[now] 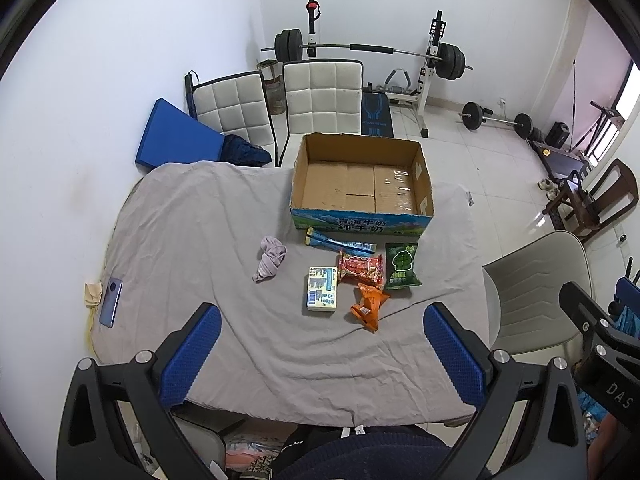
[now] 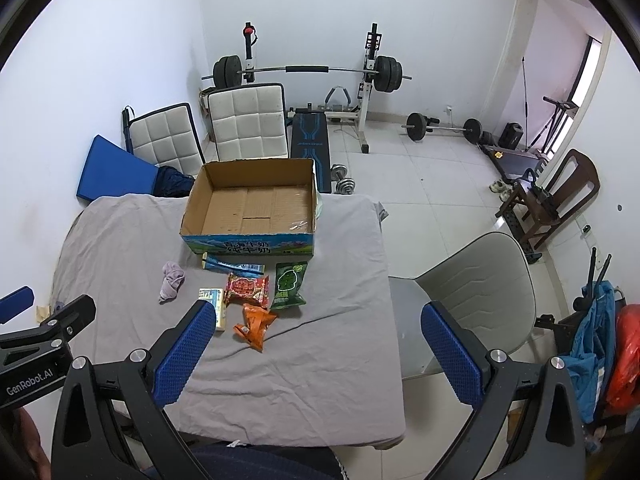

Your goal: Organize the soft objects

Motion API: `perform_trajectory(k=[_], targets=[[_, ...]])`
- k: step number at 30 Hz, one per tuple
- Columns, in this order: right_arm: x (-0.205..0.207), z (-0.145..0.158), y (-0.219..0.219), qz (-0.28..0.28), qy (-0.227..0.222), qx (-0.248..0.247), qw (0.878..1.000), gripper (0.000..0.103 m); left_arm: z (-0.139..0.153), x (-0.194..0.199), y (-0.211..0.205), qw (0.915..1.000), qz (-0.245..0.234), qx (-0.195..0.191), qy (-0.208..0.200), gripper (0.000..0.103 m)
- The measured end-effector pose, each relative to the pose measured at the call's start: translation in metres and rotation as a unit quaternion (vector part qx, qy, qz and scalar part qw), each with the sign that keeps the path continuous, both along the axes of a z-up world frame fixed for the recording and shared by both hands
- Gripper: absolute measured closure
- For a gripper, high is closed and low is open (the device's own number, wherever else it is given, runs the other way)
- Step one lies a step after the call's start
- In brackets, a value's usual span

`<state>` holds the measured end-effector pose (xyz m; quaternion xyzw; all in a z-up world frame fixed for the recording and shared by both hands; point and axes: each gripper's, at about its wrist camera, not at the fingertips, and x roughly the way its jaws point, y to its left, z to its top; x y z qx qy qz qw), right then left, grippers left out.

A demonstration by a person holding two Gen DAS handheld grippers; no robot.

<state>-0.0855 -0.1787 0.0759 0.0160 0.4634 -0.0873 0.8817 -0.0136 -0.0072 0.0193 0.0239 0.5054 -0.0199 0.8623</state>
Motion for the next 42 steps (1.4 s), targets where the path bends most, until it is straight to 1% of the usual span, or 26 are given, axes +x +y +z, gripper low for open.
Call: perform_trajectory(k=[25, 34, 42], targets=[[0.005, -0.008, -0.008, 0.007, 0.000, -0.004, 1.000, 0.000, 0.000, -0.002, -0.001, 1.0000, 0.003, -0.002, 0.001, 0.000], [0.005, -0.009, -0.004, 0.005, 0.000, -0.009, 1.000, 0.000, -0.002, 0.009, 0.002, 0.9999, 0.002, -0.005, 0.008, 0.000], [0.007, -0.008, -0.002, 0.006, -0.003, -0.008, 1.000, 0.000, -0.003, 0.013, 0.002, 1.0000, 0.001, -0.005, 0.003, 0.000]])
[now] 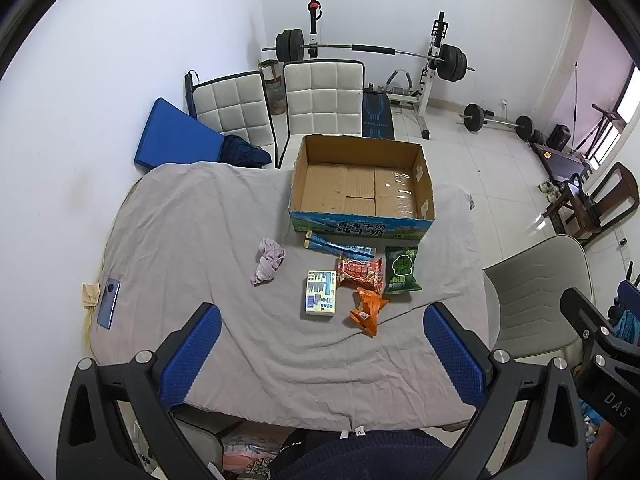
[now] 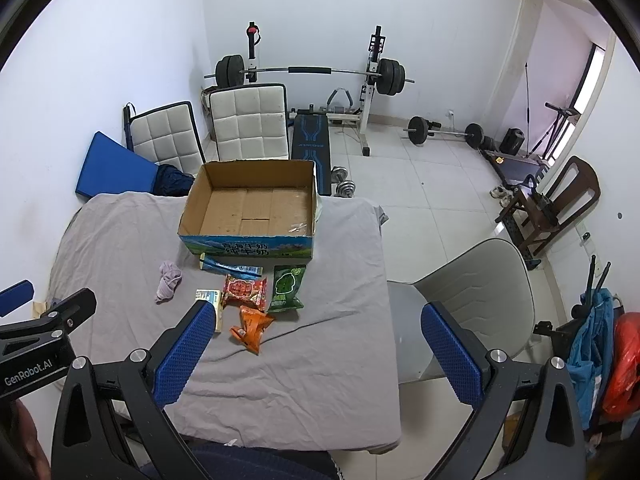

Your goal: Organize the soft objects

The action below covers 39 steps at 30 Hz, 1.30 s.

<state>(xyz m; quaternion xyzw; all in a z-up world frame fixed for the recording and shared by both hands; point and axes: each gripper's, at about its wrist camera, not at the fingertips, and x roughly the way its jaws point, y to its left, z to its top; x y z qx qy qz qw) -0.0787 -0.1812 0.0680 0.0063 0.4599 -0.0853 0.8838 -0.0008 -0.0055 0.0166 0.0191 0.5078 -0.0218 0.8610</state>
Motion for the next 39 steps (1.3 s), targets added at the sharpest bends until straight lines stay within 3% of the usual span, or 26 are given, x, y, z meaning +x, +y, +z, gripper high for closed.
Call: perform_trajectory(k=[12, 17, 20, 24, 26, 32, 35, 39], targets=[[0.006, -0.001, -0.003, 0.000, 0.005, 0.008, 1.000, 0.000, -0.011, 0.012, -0.001, 1.0000, 0.001, -0.001, 0.004, 0.000], [0.039, -0.039, -0.017, -0.001, 0.043, 0.034, 0.999, 0.000, -0.049, 0.048, 0.008, 0.9996, 0.019, 0.004, 0.018, 0.000], [0.072, -0.083, -0.026, -0.004, 0.078, 0.049, 0.996, 0.000, -0.099, 0.083, 0.014, 0.9980, 0.031, 0.007, 0.055, 0.000], [0.126, -0.169, -0.033, -0.008, 0.141, 0.063, 0.988, 0.000, -0.173, 0.120, 0.008, 0.9938, 0.023, 0.015, 0.107, 0.000], [0.152, -0.215, -0.031, -0.004, 0.174, 0.064, 0.983, 0.000, -0.222, 0.139, 0.005, 0.9895, 0.015, 0.014, 0.143, 0.000], [0.221, -0.344, -0.020, 0.003, 0.261, 0.064, 0.963, 0.004, -0.331, 0.172, 0.002, 0.9751, 0.009, 0.024, 0.220, 0.000], [0.240, -0.385, -0.013, 0.002, 0.289, 0.064, 0.955, 0.005, -0.373, 0.180, 0.010, 0.9650, 0.021, 0.021, 0.261, 0.000], [0.252, -0.418, -0.012, -0.001, 0.309, 0.071, 0.948, 0.005, -0.407, 0.182, 0.016, 0.9566, 0.022, 0.009, 0.291, 0.000]])
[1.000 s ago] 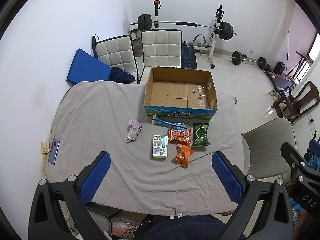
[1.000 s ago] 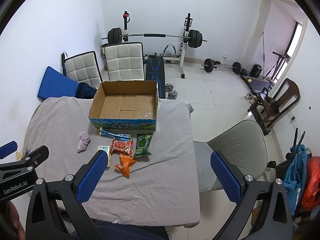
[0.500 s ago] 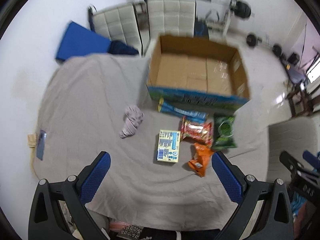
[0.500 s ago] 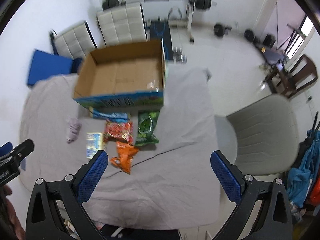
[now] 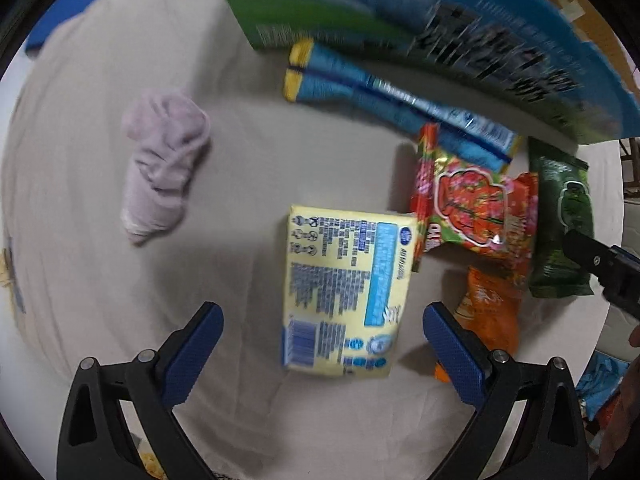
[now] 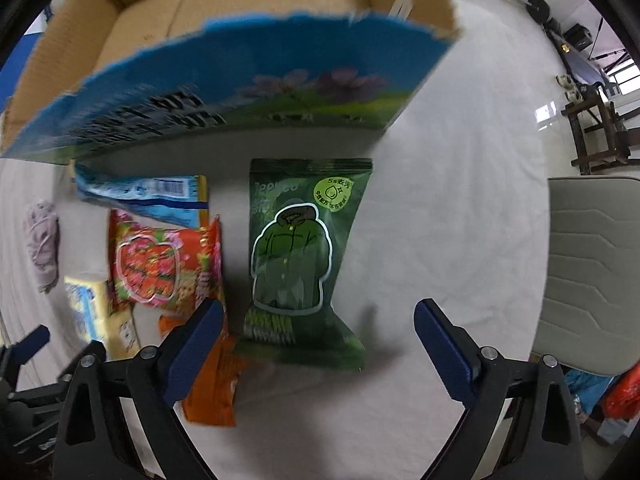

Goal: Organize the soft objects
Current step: 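Grasp the yellow milk pack with the left tool while the right tool grasps the green bag, then carry both packs into the cardboard box and open both tools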

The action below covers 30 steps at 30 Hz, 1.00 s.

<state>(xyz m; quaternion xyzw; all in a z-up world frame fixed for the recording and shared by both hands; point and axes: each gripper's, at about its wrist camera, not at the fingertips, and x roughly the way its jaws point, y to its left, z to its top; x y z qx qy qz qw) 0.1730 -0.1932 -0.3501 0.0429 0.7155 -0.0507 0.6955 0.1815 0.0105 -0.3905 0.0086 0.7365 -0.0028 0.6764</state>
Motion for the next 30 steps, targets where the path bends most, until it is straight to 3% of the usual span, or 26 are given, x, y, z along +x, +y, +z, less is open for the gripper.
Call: perform_trajectory(k=[3, 5, 11, 18, 20, 23, 25, 30], targets=[[0.002, -0.018, -0.004, -0.013, 0.016, 0.019, 1.000, 0.006, -0.017, 0.001, 0.002, 1.0000, 0.001, -0.004, 0.009, 0.001], [0.003, -0.029, -0.006, -0.017, 0.024, 0.020, 0.999, 0.014, -0.024, 0.001, 0.003, 1.0000, 0.001, -0.002, 0.007, 0.012], [0.006, -0.058, -0.007, -0.019, 0.042, 0.024, 0.999, 0.023, -0.049, 0.003, 0.012, 0.9998, 0.013, -0.009, 0.015, 0.039], [0.017, -0.088, -0.001, -0.015, 0.046, 0.002, 0.999, 0.042, -0.061, -0.001, 0.007, 1.0000, 0.008, 0.001, 0.003, 0.042], [0.016, -0.087, 0.001, -0.017, 0.043, 0.004, 0.999, 0.056, -0.055, -0.005, 0.003, 0.9999, 0.007, 0.008, 0.001, 0.042], [0.012, -0.093, -0.001, -0.019, 0.048, 0.009, 0.999, 0.062, -0.045, -0.014, -0.012, 0.9999, 0.006, 0.013, -0.002, 0.042], [0.007, -0.096, -0.002, -0.019, 0.049, 0.015, 0.998, 0.063, -0.047, -0.015, -0.020, 0.9998, 0.003, 0.020, -0.009, 0.042], [-0.012, -0.092, -0.004, -0.019, 0.045, 0.028, 0.998, 0.065, -0.021, -0.024, -0.032, 0.9995, 0.002, 0.019, -0.026, 0.042]])
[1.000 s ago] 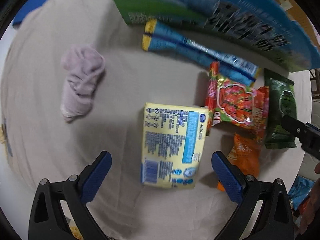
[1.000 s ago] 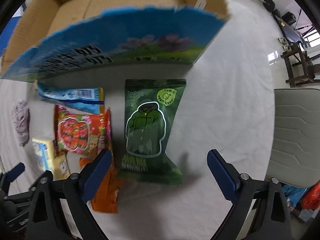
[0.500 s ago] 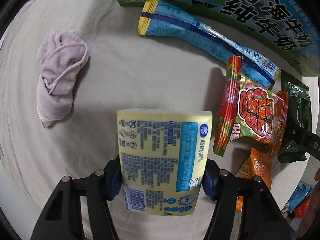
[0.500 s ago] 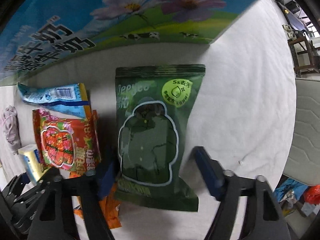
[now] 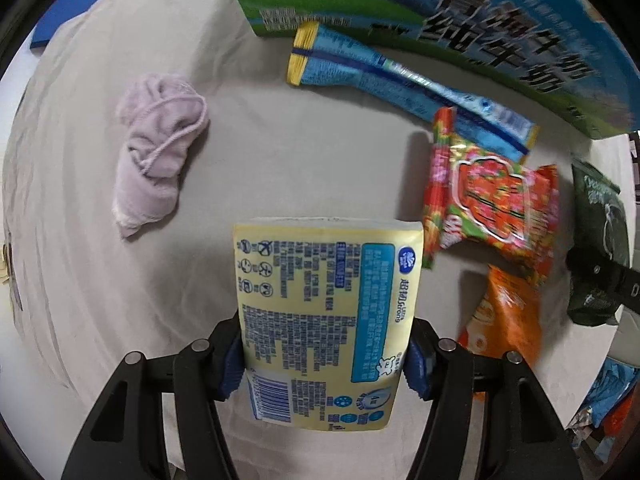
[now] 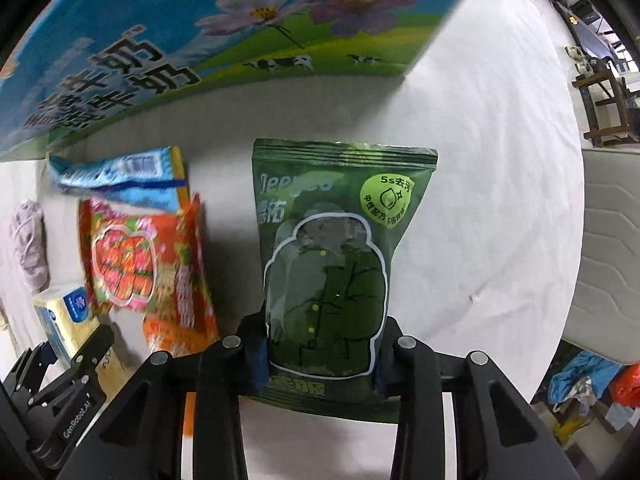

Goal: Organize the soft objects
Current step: 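Carry both packs into the cardboard box and open both tools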

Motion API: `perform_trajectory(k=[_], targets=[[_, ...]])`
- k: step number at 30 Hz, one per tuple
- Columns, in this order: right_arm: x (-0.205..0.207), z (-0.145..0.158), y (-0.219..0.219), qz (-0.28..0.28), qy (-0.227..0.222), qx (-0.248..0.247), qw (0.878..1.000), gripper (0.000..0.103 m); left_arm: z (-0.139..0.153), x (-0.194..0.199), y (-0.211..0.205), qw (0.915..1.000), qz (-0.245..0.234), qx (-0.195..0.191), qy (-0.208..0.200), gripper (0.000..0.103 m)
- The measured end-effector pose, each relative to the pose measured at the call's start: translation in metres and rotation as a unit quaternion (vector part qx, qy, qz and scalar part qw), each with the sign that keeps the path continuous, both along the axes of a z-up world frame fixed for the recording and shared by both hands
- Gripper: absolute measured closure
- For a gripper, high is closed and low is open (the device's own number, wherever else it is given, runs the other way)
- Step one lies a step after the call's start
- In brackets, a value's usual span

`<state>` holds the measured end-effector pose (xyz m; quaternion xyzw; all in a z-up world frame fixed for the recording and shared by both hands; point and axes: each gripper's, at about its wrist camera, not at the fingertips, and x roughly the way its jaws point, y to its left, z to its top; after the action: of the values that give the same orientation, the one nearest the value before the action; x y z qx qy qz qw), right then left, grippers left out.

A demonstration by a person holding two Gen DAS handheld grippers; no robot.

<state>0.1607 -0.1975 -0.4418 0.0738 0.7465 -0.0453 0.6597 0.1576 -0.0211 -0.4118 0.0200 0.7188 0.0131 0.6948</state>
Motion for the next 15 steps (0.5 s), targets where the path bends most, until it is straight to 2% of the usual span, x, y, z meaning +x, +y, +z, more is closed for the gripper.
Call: perform_trajectory(k=[4, 9, 15], targets=[[-0.011, 0.009, -0.005, 0.002, -0.011, 0.019, 1.000, 0.065, 0.029, -0.013, -0.007, 0.9997, -0.004, -0.006, -0.021, 0.042], [-0.032, 0.044, -0.020, 0.013, -0.038, 0.053, 0.998, 0.066, 0.079, -0.029, -0.031, 0.9978, -0.009, -0.028, -0.059, 0.042], [-0.053, 0.097, -0.030, 0.033, -0.084, 0.087, 0.992, 0.066, 0.163, -0.022, -0.055, 0.9918, -0.026, -0.057, -0.112, 0.042]])
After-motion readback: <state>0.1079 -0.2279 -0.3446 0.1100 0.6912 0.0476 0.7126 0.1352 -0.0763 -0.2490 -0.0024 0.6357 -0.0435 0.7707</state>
